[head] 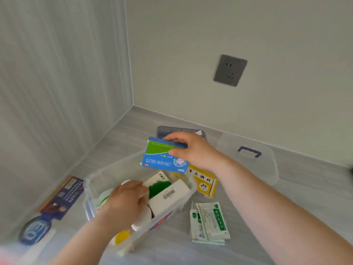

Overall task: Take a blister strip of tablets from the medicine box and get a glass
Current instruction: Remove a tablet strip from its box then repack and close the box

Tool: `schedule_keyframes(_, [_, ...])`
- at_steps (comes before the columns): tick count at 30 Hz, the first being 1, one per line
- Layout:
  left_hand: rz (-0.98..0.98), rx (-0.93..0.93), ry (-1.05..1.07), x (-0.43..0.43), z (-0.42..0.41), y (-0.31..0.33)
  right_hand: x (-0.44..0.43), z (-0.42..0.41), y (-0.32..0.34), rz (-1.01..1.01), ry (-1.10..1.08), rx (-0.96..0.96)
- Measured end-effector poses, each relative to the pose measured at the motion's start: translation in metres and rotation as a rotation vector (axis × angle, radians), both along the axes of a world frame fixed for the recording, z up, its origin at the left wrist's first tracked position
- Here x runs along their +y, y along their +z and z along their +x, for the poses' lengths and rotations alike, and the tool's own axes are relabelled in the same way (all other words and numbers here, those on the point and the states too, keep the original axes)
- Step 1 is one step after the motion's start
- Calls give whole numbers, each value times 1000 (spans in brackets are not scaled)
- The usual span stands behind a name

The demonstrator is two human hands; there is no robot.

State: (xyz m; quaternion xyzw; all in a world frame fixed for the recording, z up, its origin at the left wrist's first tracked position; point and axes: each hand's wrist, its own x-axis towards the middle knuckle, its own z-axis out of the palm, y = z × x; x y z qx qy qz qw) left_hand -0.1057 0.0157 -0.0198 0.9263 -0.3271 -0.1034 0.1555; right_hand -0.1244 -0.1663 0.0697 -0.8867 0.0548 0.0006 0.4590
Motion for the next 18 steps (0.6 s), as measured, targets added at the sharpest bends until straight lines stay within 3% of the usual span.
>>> schedule_keyframes(2, [148, -28, -46, 0, -4, -4, 11, 22, -5, -166, 114, 87])
schedule_keyframes(6, [256, -100, 6, 1, -4, -5, 26, 46, -21, -462, 293, 232])
schedule_keyframes(13, [199, -182, -40, 11, -17, 6, 41, 54, -56, -723, 519, 405])
schedule_keyframes(16, [73, -302, -38, 17, -16, 15, 44, 55, -65, -802, 554, 394])
schedule_keyframes(18, [71, -195, -20, 15, -19, 20, 46, 53, -72, -833, 559, 391])
